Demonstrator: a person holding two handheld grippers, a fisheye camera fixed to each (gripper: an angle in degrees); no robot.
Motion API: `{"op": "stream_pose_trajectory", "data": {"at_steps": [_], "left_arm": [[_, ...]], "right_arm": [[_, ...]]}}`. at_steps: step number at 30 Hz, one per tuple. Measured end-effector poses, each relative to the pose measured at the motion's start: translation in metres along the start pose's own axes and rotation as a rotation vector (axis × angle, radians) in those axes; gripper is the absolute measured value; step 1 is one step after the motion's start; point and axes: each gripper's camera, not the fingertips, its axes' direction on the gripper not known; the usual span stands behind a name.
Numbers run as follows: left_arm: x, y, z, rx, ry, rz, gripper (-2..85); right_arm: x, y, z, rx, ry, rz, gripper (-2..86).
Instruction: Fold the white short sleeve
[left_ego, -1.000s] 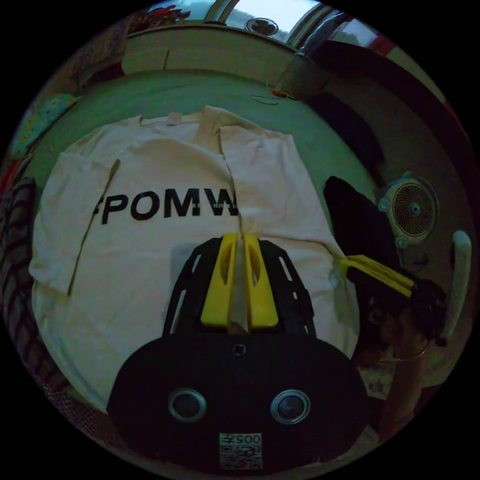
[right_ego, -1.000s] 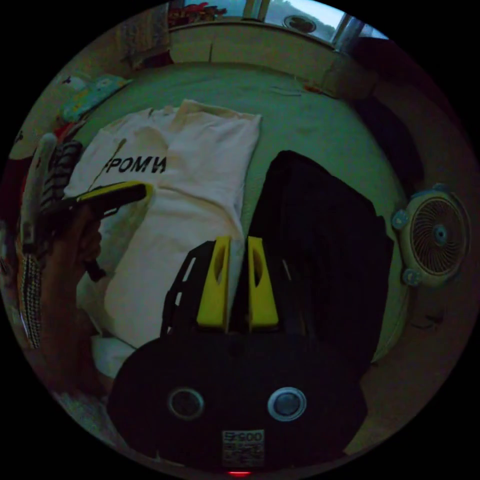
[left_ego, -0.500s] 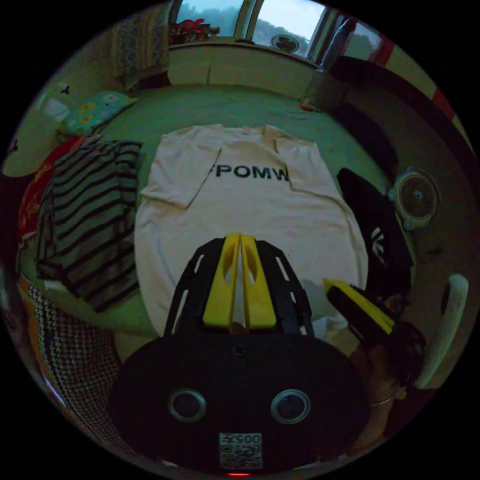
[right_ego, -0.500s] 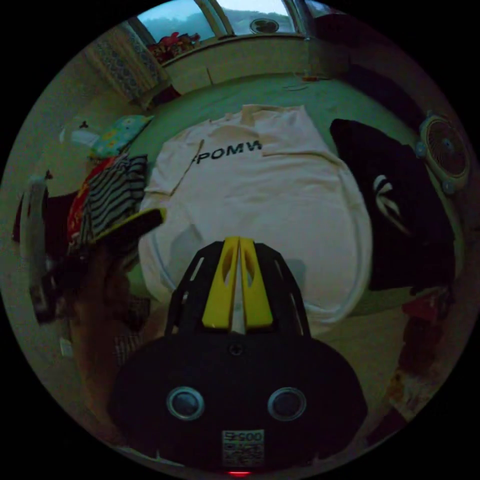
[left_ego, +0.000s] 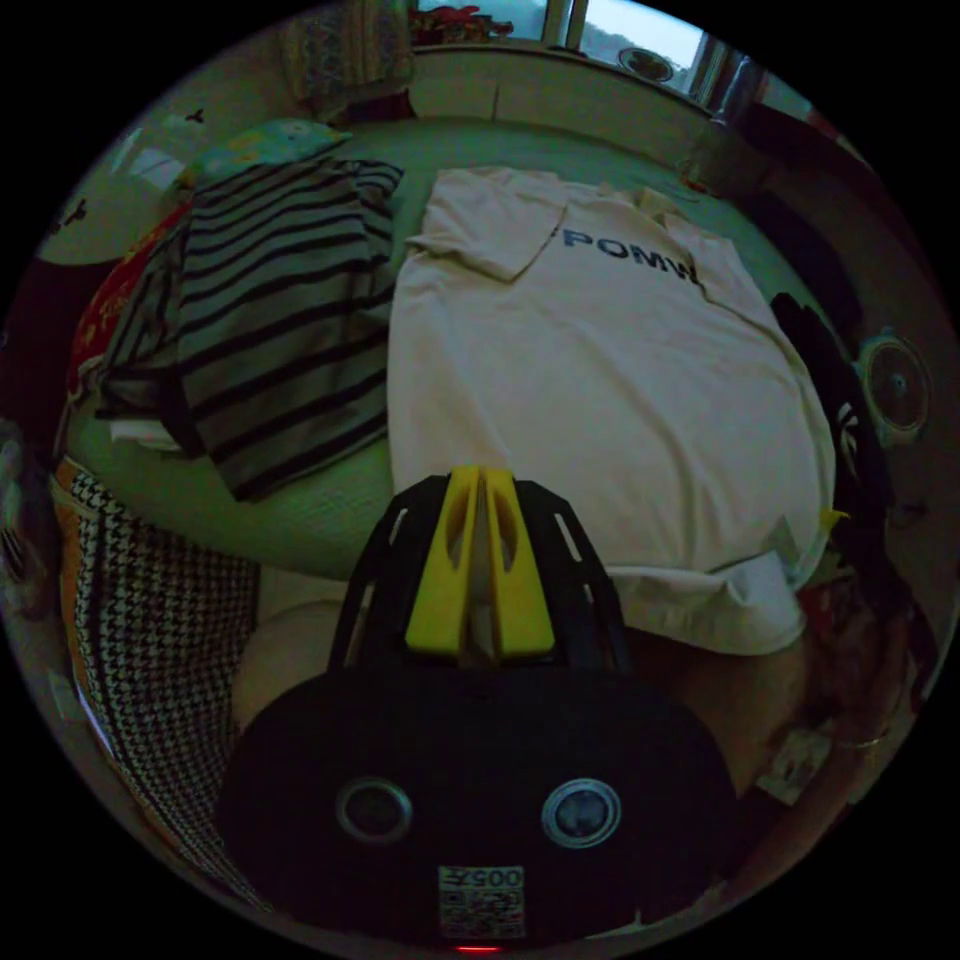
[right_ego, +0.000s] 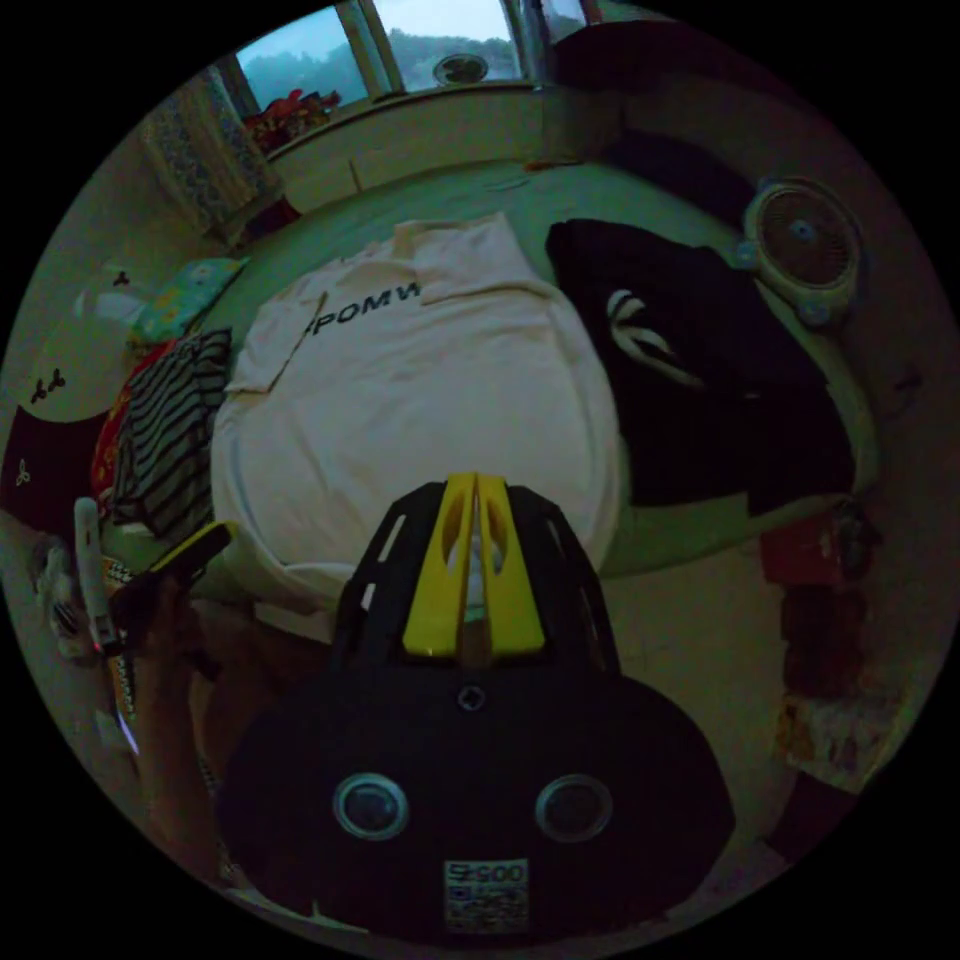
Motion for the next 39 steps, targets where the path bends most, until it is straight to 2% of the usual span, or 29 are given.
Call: {"op": "stream_pose_trajectory", "data": {"at_steps": [7,14,19,23,28,35,39], "left_arm": [[-0.052,0.066,-0.022,0.057,0.001,-0.045,7.1],[-0.094,0.115,-0.016,-0.011,-0.031,-0.023,12.3],[-0.122,0.135,-0.014,-0.017,0.038,-0.027,11.0],[-0.135,0.140,-0.013,-0.017,0.026,-0.019,10.2],[-0.155,0.153,-0.017,0.003,0.023,-0.005,9.8],[-0.182,0.155,-0.014,-0.043,0.048,0.004,8.7],[-0.199,0.158,-0.021,-0.064,0.067,0.023,3.8]], "right_arm": [[0.056,0.063,-0.002,-0.048,0.027,0.038,4.0],[0.092,0.113,-0.003,-0.044,-0.026,0.051,6.7],[0.110,0.138,-0.013,-0.016,-0.084,0.037,7.4],[0.117,0.154,-0.010,-0.083,-0.074,0.029,7.4],[0.118,0.168,-0.011,-0.074,-0.147,0.028,7.0],[0.118,0.167,-0.005,-0.120,-0.116,0.004,6.5],[0.124,0.165,-0.014,-0.090,-0.118,0.035,2.7]]}}
